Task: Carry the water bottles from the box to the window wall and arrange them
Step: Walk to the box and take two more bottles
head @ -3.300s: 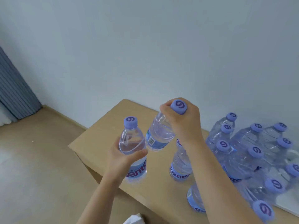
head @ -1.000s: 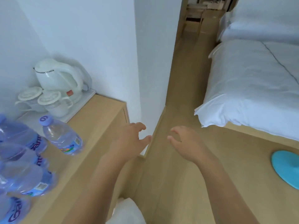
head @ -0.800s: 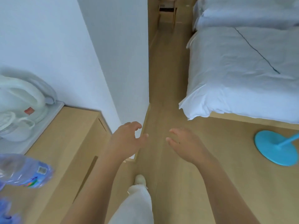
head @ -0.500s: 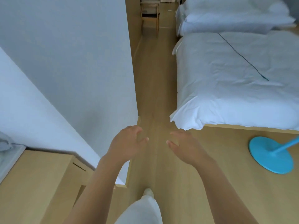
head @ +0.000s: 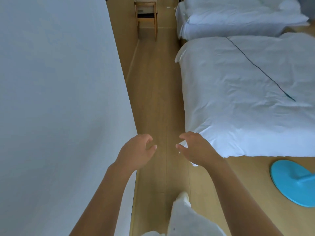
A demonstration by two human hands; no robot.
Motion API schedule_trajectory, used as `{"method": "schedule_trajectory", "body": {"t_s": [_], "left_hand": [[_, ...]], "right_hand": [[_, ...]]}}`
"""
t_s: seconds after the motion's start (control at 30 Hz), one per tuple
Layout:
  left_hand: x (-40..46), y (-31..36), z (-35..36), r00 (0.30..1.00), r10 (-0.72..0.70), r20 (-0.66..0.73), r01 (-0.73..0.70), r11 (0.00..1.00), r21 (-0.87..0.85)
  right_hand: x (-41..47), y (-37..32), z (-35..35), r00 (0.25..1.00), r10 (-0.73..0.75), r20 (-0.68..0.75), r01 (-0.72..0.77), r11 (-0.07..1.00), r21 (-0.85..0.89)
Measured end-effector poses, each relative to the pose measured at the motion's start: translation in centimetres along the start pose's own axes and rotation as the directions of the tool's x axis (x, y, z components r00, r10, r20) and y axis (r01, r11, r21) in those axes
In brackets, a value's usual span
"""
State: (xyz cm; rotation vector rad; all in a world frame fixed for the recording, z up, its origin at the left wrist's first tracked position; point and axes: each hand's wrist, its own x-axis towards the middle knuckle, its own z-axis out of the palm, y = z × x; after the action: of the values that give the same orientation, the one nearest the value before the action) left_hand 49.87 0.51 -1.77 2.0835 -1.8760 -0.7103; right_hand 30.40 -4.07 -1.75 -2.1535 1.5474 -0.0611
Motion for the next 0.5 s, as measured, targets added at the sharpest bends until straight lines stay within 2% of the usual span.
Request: {"method": "schedule_trajectory", "body": {"t_s": [0.17, 0.3, 0.5], "left_hand": [[9.8, 0.5, -0.5, 0.999, -0.013, 0.037, 0.014, 1.000, -0.011], [20.1, 2.2, -2.3, 1.000, -0.014, -0.008, 0.014, 1.000, -0.023], [33.8, 4.5, -5.3, 1.000, 0.004, -0.002, -0.004, 1.000, -0.009]], "right_hand": [[10.0, 2.6, -2.3, 1.000, -0.022, 0.003, 0.022, 1.000, -0.010], [20.1, 5.0, -5.4, 0.999, -0.032, 0.006, 0.032, 0.999, 0.010], [33.3, 7.9, -10.7, 0.999, -0.050, 0.012, 0.050, 0.999, 0.020]]}}
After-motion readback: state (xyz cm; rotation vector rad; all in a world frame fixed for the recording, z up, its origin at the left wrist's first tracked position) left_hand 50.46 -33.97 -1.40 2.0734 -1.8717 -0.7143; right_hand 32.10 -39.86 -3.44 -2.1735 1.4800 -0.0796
